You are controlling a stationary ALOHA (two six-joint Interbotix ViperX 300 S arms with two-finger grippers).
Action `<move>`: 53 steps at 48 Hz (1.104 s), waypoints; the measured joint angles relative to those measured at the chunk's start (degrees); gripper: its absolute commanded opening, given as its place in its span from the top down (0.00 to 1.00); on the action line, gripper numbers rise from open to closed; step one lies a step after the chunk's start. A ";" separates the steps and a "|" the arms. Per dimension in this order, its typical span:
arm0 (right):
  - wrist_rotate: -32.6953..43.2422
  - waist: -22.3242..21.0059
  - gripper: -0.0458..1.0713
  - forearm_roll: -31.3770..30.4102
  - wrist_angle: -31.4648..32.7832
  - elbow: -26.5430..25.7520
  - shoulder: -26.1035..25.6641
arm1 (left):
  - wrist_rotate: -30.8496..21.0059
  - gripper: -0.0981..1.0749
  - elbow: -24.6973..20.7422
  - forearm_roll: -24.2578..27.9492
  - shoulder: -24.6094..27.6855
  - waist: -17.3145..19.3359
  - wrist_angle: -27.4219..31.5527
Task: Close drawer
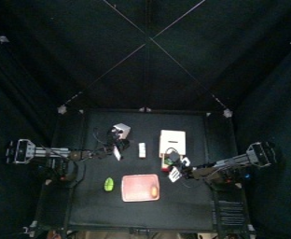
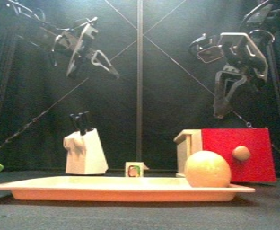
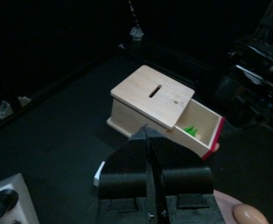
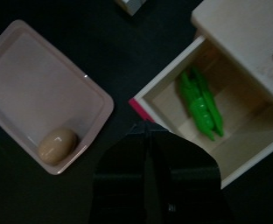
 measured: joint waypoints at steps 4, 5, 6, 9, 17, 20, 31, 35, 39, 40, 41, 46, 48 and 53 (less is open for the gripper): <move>0.00 1.05 0.73 0.53 -0.35 0.35 0.35 | -0.09 0.66 -2.55 0.35 3.52 0.62 0.62; 0.00 1.32 0.73 0.62 -0.44 0.35 0.44 | 0.00 0.66 -3.43 0.62 4.39 0.88 0.79; 0.00 1.58 0.73 0.70 -0.44 0.44 0.62 | -0.09 0.66 -4.13 0.79 5.36 0.97 1.14; 0.00 2.02 0.73 1.14 -0.35 0.44 0.70 | 0.00 0.66 -6.15 1.32 7.91 1.58 1.93; 0.00 2.81 0.73 1.49 -0.26 1.05 0.97 | -0.09 0.66 -12.39 2.20 14.24 3.60 3.08; 0.00 2.90 0.73 1.93 -0.18 1.58 1.14 | -0.18 0.66 -14.94 2.20 16.96 4.39 3.08; 0.00 2.90 0.73 2.64 -0.18 2.20 1.49 | -0.26 0.66 -23.38 -0.09 26.02 6.77 2.55; 0.00 2.90 0.73 2.64 -0.18 2.29 1.49 | -0.26 0.66 -26.02 -2.20 28.92 7.65 1.41; 0.00 2.90 0.73 2.55 -0.09 2.29 1.58 | -0.18 0.66 -28.83 -4.48 31.73 8.70 -0.53; 0.00 2.90 0.73 2.55 -0.09 2.29 1.58 | -0.18 0.66 -29.44 -5.01 32.34 8.96 -1.14; 0.00 2.90 0.73 2.55 -0.09 2.29 1.58 | -0.18 0.66 -30.23 -5.54 33.13 9.23 -1.85; 0.00 2.81 0.73 2.46 -0.09 2.37 1.67 | -0.18 0.66 -32.52 -7.29 35.16 10.46 -4.04; 0.00 2.72 0.73 2.46 -0.18 2.46 1.76 | -0.18 0.66 -33.31 -7.82 35.68 10.81 -4.66; 0.00 2.64 0.73 2.46 -0.09 2.64 1.85 | 0.00 0.66 -35.86 -9.14 37.53 11.69 -5.80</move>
